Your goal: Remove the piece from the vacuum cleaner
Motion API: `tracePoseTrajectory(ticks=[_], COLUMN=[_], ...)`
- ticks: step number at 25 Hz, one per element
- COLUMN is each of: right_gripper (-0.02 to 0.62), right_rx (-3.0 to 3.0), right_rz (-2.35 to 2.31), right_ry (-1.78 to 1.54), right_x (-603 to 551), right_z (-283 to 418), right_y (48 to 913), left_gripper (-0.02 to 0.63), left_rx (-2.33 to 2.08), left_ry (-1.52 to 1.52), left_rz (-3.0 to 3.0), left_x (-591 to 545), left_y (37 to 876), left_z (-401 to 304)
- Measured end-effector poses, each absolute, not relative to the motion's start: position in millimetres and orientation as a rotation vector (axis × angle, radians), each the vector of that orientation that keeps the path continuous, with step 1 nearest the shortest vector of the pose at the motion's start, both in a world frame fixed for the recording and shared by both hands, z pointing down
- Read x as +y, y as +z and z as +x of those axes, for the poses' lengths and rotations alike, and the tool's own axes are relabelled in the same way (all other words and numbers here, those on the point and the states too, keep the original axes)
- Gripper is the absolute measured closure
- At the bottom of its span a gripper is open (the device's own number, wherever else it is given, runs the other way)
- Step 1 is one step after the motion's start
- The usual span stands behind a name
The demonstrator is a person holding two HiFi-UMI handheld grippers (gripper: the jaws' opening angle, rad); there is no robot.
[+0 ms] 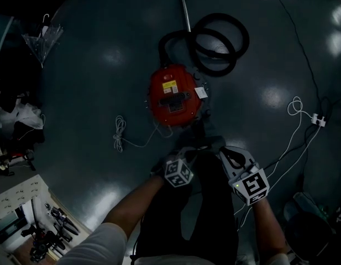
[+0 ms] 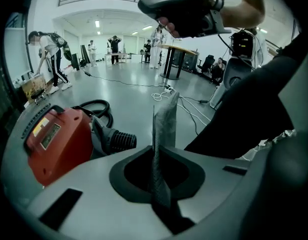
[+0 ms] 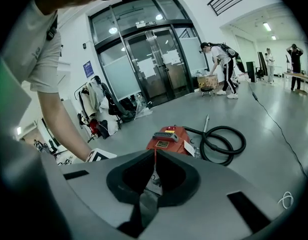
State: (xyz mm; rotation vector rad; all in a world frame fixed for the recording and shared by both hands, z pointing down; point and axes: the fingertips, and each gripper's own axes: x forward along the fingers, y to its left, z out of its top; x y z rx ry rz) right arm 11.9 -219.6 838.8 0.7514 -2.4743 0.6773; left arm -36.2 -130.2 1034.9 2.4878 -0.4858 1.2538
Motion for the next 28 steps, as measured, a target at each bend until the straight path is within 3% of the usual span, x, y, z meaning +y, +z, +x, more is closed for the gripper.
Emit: tracePoseTrajectory(ticks=[16,28], right_gripper=[0.578,0.580], right_rx=[-2.557,-2.616], right_rz=[0.994,1.122], right_ry=[0.668,0.568], right_x=[-167.6,-102.4], right_z=[-20.4,-40.3], right_y=[566.4,422.6], left_gripper=[0.577,0.575], left_rx=[-0.558,-0.626], left_ry=[1.114,0.936], left_rz=[2.588,2.623], left_x=[-68.6,-13.1], left_y=[715.6,561.8], left_z=[-63.6,-80.9])
